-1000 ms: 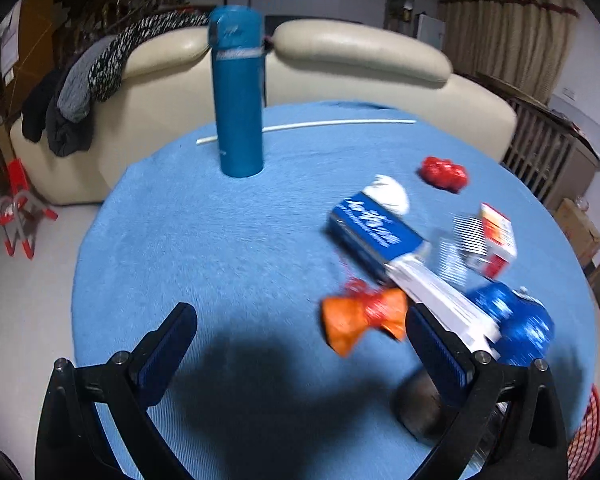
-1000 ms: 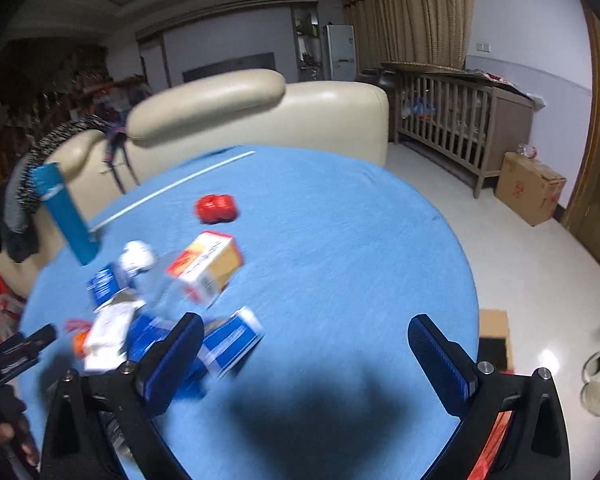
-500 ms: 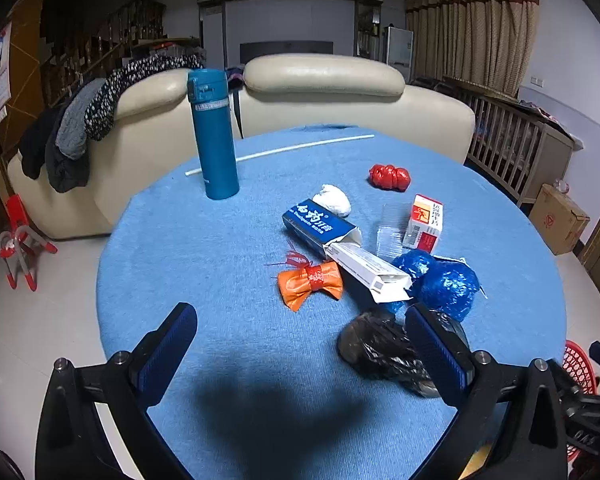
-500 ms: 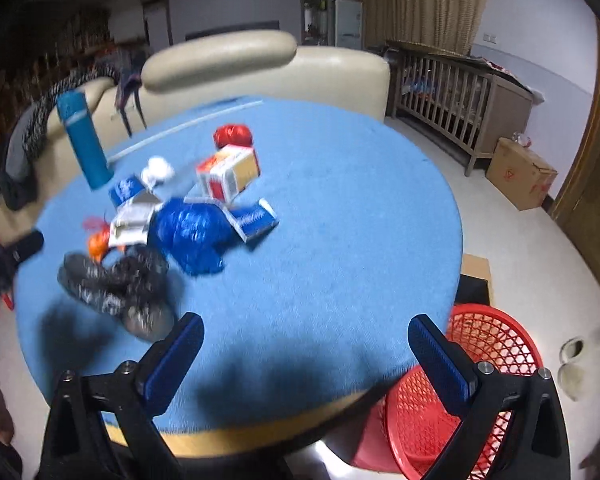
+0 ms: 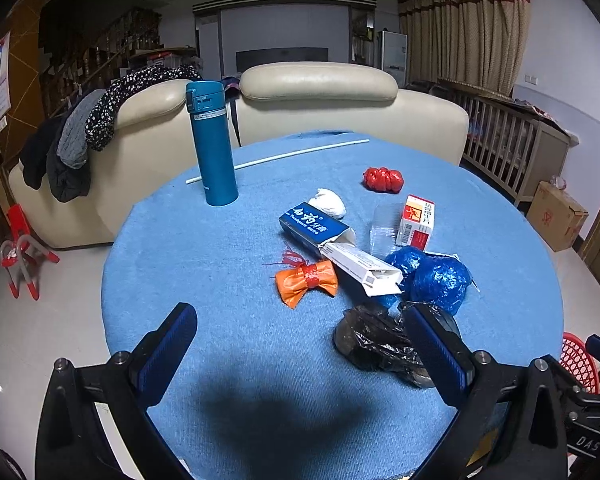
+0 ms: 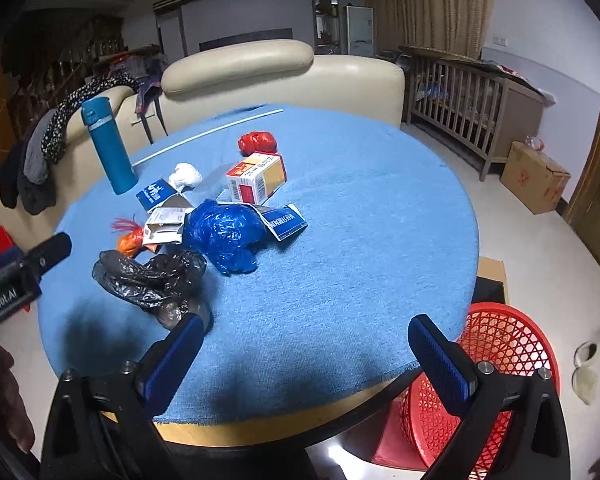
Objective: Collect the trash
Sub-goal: 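Move both tools toward the pile of trash on the table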
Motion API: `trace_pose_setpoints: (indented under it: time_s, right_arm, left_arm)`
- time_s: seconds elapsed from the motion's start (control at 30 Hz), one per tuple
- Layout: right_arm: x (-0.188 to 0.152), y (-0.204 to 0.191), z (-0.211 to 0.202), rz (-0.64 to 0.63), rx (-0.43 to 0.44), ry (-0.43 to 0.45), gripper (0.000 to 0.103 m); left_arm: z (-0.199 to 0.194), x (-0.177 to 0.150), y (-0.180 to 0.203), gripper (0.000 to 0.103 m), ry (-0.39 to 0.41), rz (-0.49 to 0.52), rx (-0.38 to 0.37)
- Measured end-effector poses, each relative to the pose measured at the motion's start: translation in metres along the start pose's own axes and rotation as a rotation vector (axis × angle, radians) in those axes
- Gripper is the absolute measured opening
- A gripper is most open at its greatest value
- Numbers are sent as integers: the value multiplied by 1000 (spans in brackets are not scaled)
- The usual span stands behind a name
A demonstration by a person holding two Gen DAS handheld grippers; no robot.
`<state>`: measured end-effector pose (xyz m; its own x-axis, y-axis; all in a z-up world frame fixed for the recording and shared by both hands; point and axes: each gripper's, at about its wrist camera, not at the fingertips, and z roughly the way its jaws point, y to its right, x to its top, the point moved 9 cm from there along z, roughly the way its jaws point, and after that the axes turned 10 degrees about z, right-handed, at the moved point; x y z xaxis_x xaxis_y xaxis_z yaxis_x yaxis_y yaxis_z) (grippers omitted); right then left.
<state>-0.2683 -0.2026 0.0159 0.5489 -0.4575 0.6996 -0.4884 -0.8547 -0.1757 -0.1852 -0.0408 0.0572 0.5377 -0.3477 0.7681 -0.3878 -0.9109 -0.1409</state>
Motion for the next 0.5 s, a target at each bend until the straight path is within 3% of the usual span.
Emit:
trace_pose_setpoints:
  time_s: [0.5]
  right_arm:
    - [3, -13, -19, -97, -14, 92, 103]
  left_arm:
    - [0, -1, 1, 103, -2, 3, -9]
